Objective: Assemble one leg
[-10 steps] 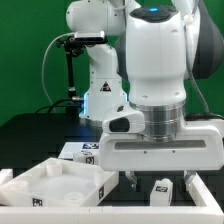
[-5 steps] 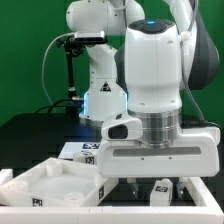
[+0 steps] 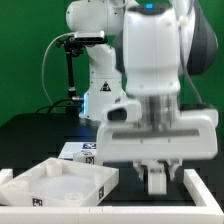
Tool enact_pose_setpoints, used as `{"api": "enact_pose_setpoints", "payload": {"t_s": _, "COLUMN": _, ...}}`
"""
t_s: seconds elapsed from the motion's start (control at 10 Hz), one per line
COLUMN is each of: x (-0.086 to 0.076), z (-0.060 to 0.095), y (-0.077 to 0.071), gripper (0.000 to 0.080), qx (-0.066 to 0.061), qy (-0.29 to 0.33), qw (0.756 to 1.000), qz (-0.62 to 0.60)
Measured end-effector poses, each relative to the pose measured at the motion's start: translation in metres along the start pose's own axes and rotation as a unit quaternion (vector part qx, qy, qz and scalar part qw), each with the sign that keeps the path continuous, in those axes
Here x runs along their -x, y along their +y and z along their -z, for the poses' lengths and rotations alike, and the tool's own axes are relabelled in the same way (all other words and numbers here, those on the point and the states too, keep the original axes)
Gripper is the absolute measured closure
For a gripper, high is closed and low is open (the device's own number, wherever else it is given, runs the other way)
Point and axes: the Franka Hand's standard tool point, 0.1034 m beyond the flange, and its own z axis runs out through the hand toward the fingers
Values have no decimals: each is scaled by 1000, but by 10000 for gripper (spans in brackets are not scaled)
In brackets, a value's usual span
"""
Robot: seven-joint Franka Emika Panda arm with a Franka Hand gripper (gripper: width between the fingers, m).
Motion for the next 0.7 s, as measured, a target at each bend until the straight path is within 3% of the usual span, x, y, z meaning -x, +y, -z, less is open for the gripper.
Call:
{"api": "enact_pose_setpoints", "payload": {"t_s": 0.1, "x": 15, "z": 19, "y": 0, "gripper": 516, "qx": 0, "qy": -6, "qw": 1000, "qz": 1}}
{"api": "enact_pose_setpoints", "payload": {"t_s": 0.2, "x": 18, "z": 28, "y": -5, "gripper": 516, "qx": 1, "qy": -5, "qw": 1000, "qz": -6}}
{"api": "enact_pose_setpoints", "payload": {"t_s": 0.3, "x": 20, "z": 32, "y": -13, "gripper": 516, "qx": 0, "qy": -1, "qw": 1000, "qz": -2}}
{"api": "enact_pose_setpoints", "payload": {"t_s": 0.7, "x": 23, "z": 30, "y": -14, "gripper": 515, "qx": 1, "qy": 4, "qw": 1000, "qz": 3}}
